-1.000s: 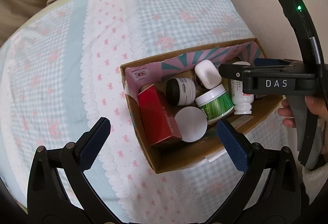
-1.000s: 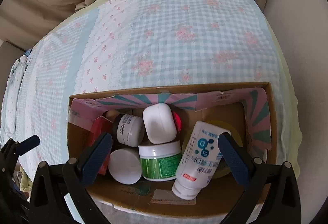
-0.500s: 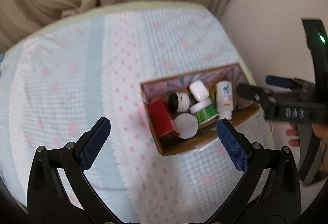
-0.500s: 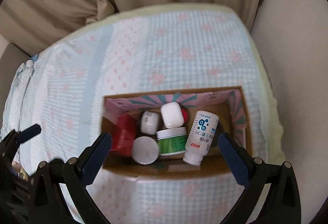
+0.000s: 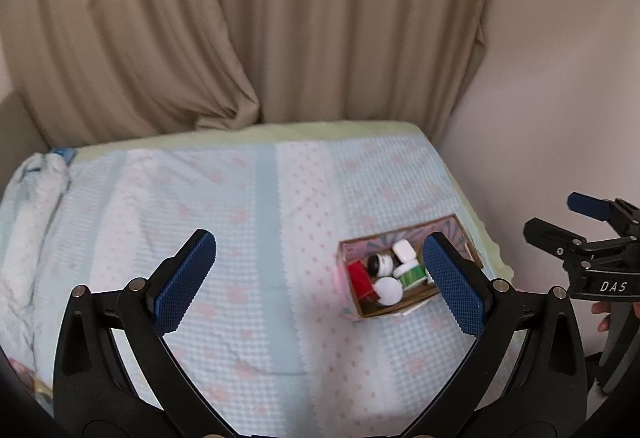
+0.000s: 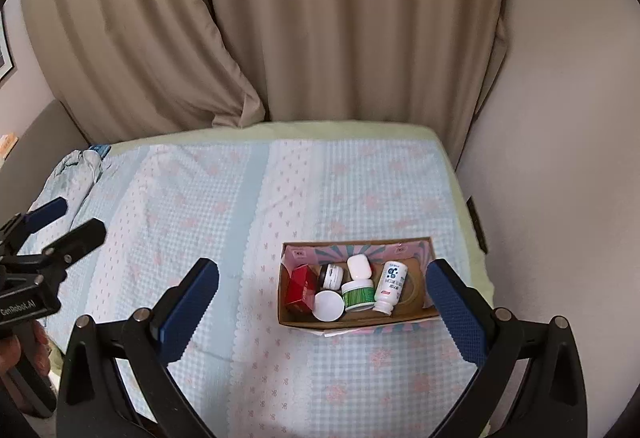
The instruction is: Organize rigid objects
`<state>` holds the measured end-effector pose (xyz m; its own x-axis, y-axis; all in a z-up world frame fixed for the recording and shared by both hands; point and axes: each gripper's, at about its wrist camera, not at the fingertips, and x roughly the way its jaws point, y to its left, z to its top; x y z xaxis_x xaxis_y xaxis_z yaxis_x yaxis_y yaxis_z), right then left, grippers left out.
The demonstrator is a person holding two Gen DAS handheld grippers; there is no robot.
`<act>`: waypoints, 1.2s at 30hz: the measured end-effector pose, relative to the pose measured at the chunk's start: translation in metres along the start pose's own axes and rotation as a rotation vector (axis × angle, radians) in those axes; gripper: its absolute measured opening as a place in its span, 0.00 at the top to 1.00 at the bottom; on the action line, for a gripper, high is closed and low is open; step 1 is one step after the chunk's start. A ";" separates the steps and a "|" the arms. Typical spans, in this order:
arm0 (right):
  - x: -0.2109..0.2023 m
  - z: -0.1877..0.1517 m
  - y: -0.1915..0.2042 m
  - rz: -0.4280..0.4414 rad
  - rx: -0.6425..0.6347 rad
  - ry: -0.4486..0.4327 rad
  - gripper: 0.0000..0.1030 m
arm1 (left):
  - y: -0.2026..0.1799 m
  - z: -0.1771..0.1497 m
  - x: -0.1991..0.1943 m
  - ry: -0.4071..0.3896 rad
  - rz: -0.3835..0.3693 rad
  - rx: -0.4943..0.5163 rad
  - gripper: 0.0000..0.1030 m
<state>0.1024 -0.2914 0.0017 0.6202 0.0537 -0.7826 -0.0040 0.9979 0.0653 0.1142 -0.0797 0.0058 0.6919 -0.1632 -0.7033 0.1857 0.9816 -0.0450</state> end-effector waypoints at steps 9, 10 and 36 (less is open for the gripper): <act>-0.040 -0.023 0.027 -0.033 -0.004 -0.098 0.00 | 0.012 -0.035 -0.042 -0.045 0.044 -0.007 0.00; -0.041 -0.025 0.027 -0.032 -0.002 -0.102 0.00 | 0.014 -0.037 -0.043 -0.046 0.041 -0.012 0.00; -0.042 -0.022 0.034 -0.032 -0.002 -0.124 0.00 | 0.027 -0.037 -0.047 -0.081 0.058 -0.035 0.00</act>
<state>0.0592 -0.2586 0.0232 0.7124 0.0168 -0.7015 0.0158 0.9991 0.0399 0.0612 -0.0422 0.0113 0.7553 -0.1120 -0.6458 0.1199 0.9923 -0.0319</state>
